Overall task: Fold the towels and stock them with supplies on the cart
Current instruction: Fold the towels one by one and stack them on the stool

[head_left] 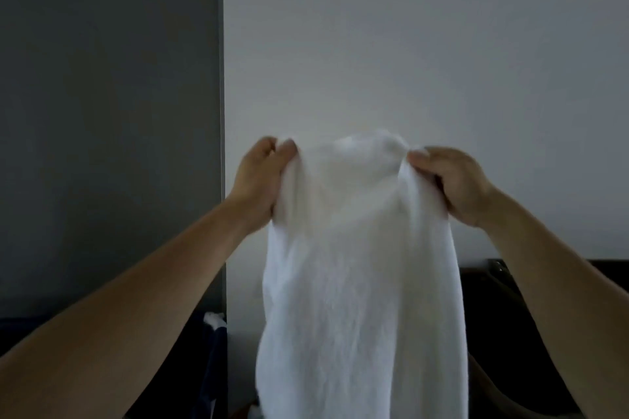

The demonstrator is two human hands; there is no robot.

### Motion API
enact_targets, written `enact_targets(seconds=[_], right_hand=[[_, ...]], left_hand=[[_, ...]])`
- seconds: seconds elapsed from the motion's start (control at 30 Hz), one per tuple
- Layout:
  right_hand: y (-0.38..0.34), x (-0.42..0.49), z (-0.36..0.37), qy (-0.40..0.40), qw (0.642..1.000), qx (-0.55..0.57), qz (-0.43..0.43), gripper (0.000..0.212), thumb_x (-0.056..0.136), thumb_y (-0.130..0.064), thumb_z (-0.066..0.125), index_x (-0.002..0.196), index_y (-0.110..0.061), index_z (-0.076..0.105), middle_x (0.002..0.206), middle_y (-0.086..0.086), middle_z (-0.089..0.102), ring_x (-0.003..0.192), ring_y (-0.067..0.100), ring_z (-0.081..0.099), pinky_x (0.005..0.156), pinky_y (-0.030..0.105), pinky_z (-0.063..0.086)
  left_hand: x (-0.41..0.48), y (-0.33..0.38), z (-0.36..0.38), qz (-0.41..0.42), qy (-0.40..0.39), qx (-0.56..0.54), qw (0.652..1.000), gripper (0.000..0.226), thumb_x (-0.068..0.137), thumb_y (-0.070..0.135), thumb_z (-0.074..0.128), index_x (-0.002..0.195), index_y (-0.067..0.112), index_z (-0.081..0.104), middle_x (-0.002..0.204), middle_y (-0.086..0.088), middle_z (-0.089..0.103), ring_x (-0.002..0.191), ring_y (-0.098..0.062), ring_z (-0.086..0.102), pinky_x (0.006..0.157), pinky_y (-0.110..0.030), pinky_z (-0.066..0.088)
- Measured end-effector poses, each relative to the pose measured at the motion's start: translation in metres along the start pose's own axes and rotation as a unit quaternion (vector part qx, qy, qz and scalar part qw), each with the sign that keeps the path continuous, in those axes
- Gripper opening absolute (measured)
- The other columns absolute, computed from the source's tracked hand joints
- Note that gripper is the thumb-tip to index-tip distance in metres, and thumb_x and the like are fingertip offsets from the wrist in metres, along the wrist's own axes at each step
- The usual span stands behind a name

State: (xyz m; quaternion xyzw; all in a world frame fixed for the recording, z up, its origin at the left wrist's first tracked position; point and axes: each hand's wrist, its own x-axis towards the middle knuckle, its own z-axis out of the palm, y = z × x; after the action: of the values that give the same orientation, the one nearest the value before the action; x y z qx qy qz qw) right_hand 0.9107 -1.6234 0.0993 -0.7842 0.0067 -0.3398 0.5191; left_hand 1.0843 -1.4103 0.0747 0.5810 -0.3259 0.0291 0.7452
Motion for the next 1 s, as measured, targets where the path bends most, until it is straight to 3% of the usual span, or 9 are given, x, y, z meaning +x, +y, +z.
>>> enact_targets(seconds=[0.07, 0.13, 0.27, 0.43, 0.57, 0.67, 0.77, 0.9, 1.0], right_hand=[[0.029, -0.015, -0.006, -0.03, 0.996, -0.059, 0.057, 0.033, 0.091, -0.026, 0.064, 0.061, -0.021, 0.074, 0.063, 0.0, 0.07, 0.057, 0.013, 0.065, 0.053, 0.021, 0.051], [0.053, -0.026, -0.01, -0.037, 0.991, -0.065, 0.112, 0.026, 0.096, -0.021, 0.06, 0.08, -0.015, 0.08, 0.084, 0.014, 0.076, 0.074, 0.023, 0.07, 0.069, 0.033, 0.057], [0.072, -0.051, 0.012, -0.096, 0.977, 0.108, 0.156, 0.036, 0.089, -0.021, 0.064, 0.124, -0.018, 0.07, 0.118, 0.019, 0.071, 0.104, 0.029, 0.069, 0.088, 0.037, 0.057], [0.08, -0.068, 0.045, -0.119, 0.973, 0.059, 0.19, 0.037, 0.084, -0.029, 0.068, 0.097, 0.006, 0.068, 0.1, 0.028, 0.069, 0.093, 0.04, 0.065, 0.093, 0.052, 0.051], [0.054, -0.052, 0.044, -0.011, 0.994, 0.049, 0.098, 0.031, 0.098, -0.02, 0.058, 0.068, -0.014, 0.064, 0.067, 0.008, 0.06, 0.063, 0.023, 0.058, 0.06, 0.03, 0.051], [0.025, -0.028, 0.033, 0.074, 0.99, 0.116, 0.028, 0.03, 0.097, -0.023, 0.06, 0.069, -0.016, 0.068, 0.072, 0.007, 0.064, 0.067, 0.018, 0.063, 0.064, 0.031, 0.055], [0.008, -0.017, 0.019, 0.116, 0.986, 0.12, -0.002, 0.033, 0.086, -0.035, 0.064, 0.082, -0.002, 0.065, 0.083, 0.014, 0.063, 0.076, 0.023, 0.063, 0.071, 0.035, 0.055], [0.023, -0.027, 0.018, -0.023, 0.997, -0.023, 0.064, 0.013, 0.088, -0.031, 0.068, 0.084, -0.019, 0.072, 0.084, 0.008, 0.068, 0.077, 0.02, 0.064, 0.074, 0.037, 0.054], [0.039, -0.046, 0.038, -0.099, 0.987, -0.044, 0.115, 0.036, 0.096, -0.02, 0.062, 0.131, -0.023, 0.059, 0.107, 0.001, 0.071, 0.092, 0.013, 0.066, 0.092, 0.033, 0.053]], left_hand=[[0.006, 0.014, 0.004, 0.045, 0.001, 0.046, 0.998, 0.028, 0.087, 0.045, 0.06, 0.065, 0.029, 0.055, 0.058, 0.015, 0.052, 0.052, -0.005, 0.047, 0.047, -0.024, 0.042], [-0.002, 0.011, 0.02, 0.069, -0.12, 0.16, 0.978, 0.028, 0.089, 0.043, 0.062, 0.069, 0.024, 0.055, 0.058, 0.013, 0.05, 0.051, -0.005, 0.045, 0.047, -0.022, 0.039], [-0.035, -0.03, 0.047, 0.067, -0.278, 0.297, 0.911, 0.03, 0.094, 0.03, 0.066, 0.078, 0.005, 0.057, 0.068, 0.004, 0.05, 0.059, -0.008, 0.042, 0.055, -0.023, 0.036], [-0.047, -0.051, 0.04, 0.011, -0.346, 0.27, 0.899, 0.027, 0.092, 0.04, 0.068, 0.088, 0.013, 0.068, 0.083, -0.003, 0.069, 0.07, -0.005, 0.057, 0.064, -0.02, 0.047], [-0.06, -0.065, 0.016, -0.11, -0.394, 0.22, 0.886, 0.036, 0.089, 0.046, 0.07, 0.098, 0.011, 0.07, 0.094, 0.003, 0.074, 0.083, -0.012, 0.071, 0.078, -0.025, 0.057], [-0.072, -0.085, -0.006, -0.152, -0.39, 0.2, 0.886, 0.049, 0.09, 0.052, 0.066, 0.112, 0.009, 0.07, 0.111, -0.006, 0.073, 0.102, -0.024, 0.07, 0.095, -0.038, 0.055], [-0.073, -0.088, -0.017, -0.204, -0.286, 0.112, 0.929, 0.053, 0.09, 0.048, 0.066, 0.115, 0.001, 0.067, 0.112, -0.015, 0.072, 0.105, -0.036, 0.068, 0.096, -0.051, 0.053], [-0.045, -0.051, -0.009, -0.161, -0.224, 0.033, 0.961, 0.046, 0.083, 0.042, 0.074, 0.104, 0.001, 0.068, 0.1, -0.016, 0.074, 0.088, -0.034, 0.072, 0.075, -0.039, 0.055], [-0.032, -0.023, 0.017, -0.064, -0.275, 0.112, 0.953, 0.023, 0.09, 0.037, 0.07, 0.088, 0.013, 0.069, 0.083, -0.001, 0.069, 0.074, -0.017, 0.065, 0.068, -0.033, 0.05]])
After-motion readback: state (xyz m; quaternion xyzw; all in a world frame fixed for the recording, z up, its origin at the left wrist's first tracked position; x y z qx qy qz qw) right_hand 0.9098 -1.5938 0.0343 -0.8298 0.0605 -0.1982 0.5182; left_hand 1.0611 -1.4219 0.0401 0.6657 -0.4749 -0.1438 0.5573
